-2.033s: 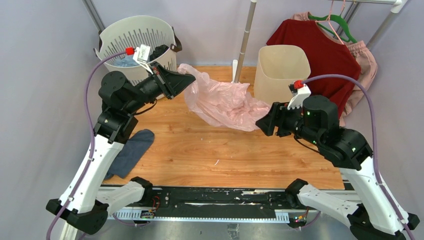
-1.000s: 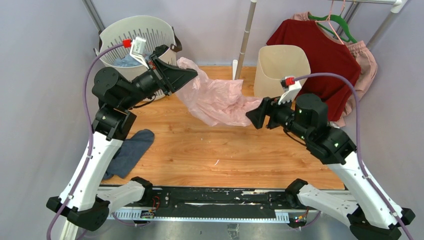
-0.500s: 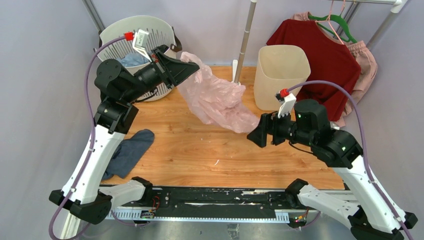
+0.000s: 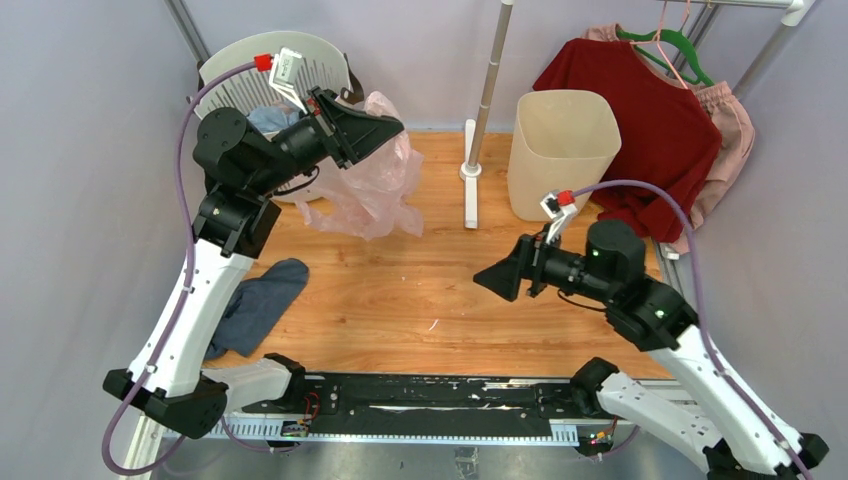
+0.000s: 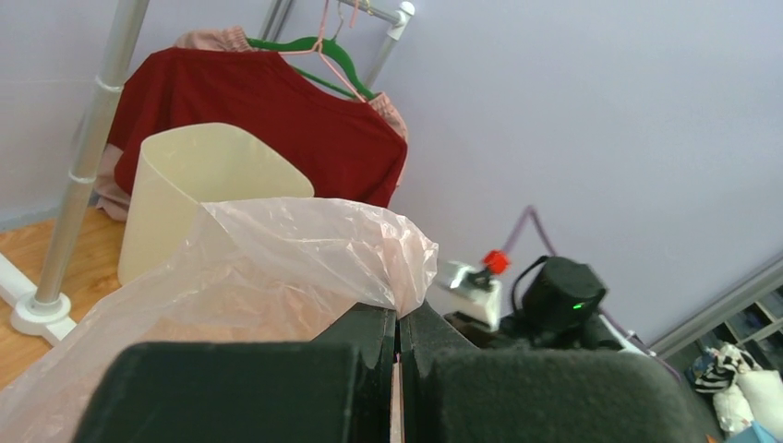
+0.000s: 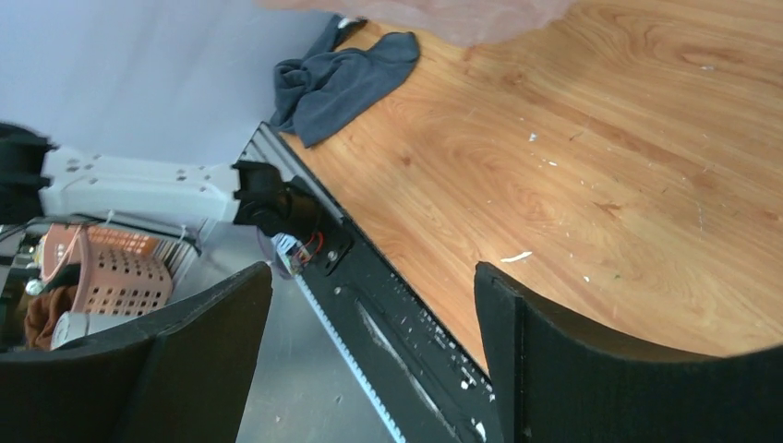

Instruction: Put the trash bags into the trash bin

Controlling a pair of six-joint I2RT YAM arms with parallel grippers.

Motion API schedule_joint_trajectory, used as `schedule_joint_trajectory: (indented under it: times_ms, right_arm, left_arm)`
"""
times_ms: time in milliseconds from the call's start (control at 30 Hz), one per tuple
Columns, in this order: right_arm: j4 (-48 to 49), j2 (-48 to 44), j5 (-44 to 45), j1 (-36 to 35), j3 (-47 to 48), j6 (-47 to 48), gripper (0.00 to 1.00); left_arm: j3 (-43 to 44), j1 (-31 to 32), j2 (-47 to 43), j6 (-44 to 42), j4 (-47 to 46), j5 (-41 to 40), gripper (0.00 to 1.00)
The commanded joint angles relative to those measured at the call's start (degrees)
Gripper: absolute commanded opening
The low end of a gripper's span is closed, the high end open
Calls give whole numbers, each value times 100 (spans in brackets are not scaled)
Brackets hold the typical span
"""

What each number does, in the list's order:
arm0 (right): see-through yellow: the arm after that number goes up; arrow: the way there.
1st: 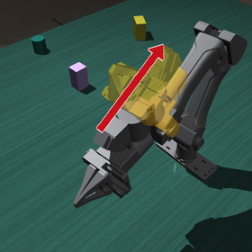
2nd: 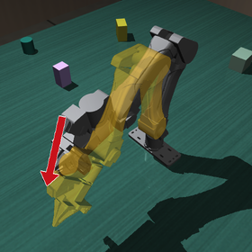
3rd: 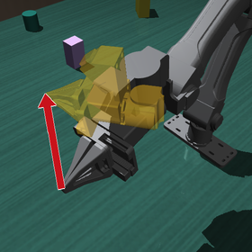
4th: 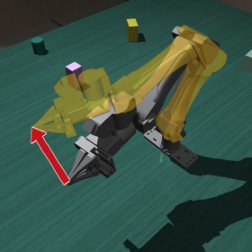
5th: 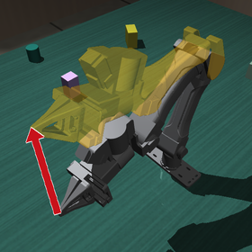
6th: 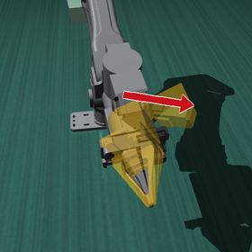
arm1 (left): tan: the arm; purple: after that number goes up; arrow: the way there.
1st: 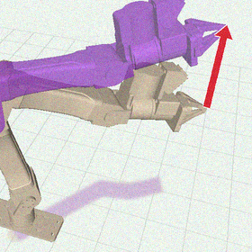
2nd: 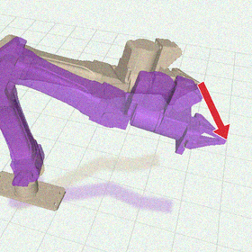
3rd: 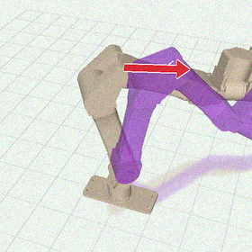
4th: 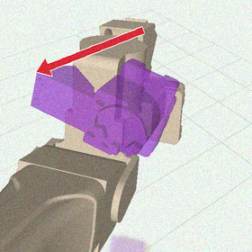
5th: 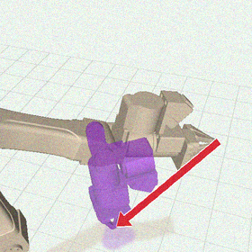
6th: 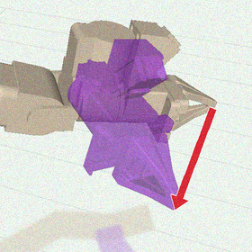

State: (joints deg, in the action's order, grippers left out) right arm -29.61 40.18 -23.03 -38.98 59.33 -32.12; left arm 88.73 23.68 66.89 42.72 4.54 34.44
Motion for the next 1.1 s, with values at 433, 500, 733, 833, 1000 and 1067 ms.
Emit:
schedule_joint_trajectory:
  times_ms: [433,500,733,833,1000,1067]
  right_arm:
    - [3750,604,410,-13,-822,810,85]
    - [4082,638,274,-8,-932,776,86]
    - [4999,855,-89,28,-1130,550,89]
    - [5439,1034,-331,38,-1172,330,89]
    - [6088,1439,-591,49,-1125,-41,84]
    - [6326,1562,-695,48,-1097,-153,73]
  left_arm:
    - [384,-39,-295,573,-340,859,0]
    - [353,-39,-313,778,-550,966,0]
    - [300,-39,-350,1457,-1419,1340,0]
    - [306,-37,-373,1631,-1632,1447,0]
    - [235,-39,-441,1802,-1859,1516,0]
    - [210,-39,-470,1792,-1868,1527,0]
